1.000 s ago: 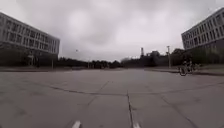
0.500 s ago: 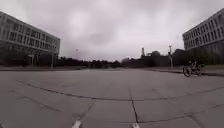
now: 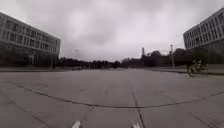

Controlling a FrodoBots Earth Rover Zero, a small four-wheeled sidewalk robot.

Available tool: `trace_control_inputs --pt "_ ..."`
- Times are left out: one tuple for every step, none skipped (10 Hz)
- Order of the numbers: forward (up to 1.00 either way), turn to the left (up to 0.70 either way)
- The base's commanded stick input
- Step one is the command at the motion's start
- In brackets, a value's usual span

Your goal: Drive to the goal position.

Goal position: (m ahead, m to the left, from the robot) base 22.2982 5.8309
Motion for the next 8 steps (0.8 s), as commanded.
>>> trace_control_inputs --pt "0.70 0.00" --pt "0.70 0.00" --pt "0.70 0.00" --pt "0.70 0.00" --pt "0.70 0.00" --pt "0.70 0.00" --pt "0.70 0.00" --pt "0.70 0.00"
